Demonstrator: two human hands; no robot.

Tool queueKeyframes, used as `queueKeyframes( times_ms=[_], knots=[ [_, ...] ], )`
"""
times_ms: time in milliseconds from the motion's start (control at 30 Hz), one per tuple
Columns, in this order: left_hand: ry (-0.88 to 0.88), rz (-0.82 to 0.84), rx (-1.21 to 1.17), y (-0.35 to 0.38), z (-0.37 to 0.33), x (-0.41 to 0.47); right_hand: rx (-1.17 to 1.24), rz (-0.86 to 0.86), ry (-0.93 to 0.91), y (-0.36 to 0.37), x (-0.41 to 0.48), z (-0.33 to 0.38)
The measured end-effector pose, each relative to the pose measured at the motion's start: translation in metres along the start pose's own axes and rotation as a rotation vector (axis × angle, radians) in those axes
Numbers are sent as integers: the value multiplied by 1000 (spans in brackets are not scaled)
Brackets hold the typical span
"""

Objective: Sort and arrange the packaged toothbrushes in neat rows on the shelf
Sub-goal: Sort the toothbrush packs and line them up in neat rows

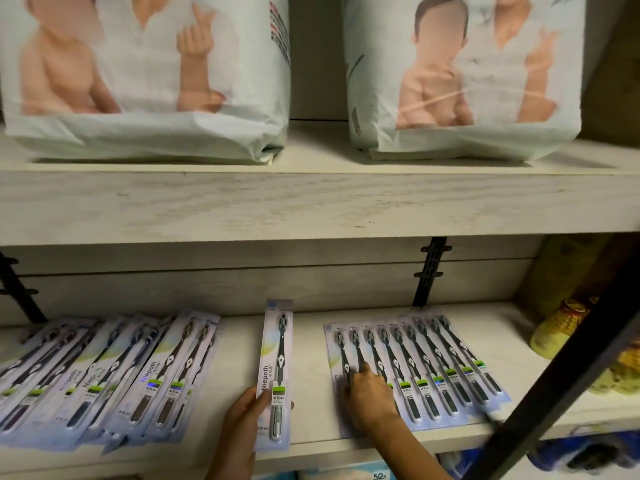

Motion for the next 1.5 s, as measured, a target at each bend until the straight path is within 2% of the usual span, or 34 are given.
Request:
queueKeyframes(
  times_ms=[233,300,400,467,500,567,667,767,867,967,1133,1333,1500],
  knots=[
    [1,29,-11,6,2,-3,-83,-30,30,-1,-8,7],
    [2,16,-21,8,3,-3,-45,-93,13,-6,-10,10],
    [-12,3,-43,17,2,-5,307,-134,39,-11,-19,20],
    [-28,30,-62,28,1,-9,641,-9,127,-11,-25,34],
    [-40,45,-78,33,0,-10,736,41,137,-10,-28,42],
    [-71,80,-137,41,-2,-14,805,32,109,-12,-31,51],
    [-116,118,-144,45,-8,-19,749,-42,53,-18,-32,54],
    [-29,74,27,39,-12,-20,643,-81,20,-19,-28,52],
    [93,1,156,27,-14,-13,522,-82,64,-14,-23,46],
    [119,-36,212,16,-14,-5,381,-41,125,0,-19,39],
    [103,-57,201,6,-10,1,303,-36,198,17,-20,31],
    [63,-71,163,1,-4,1,131,-90,137,15,-22,33],
    [57,-76,150,-4,-4,0,95,-95,149,15,-23,29]
  ],
)
Point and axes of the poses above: each hand's wrist, its own x-axis towards the middle knuckle, its own y-axis out of the palm, z = x × y, the point moved 3 cm from there along x, towards the middle knuckle, and after that the axes turned 15 degrees about -z, right-handed, at the moved point
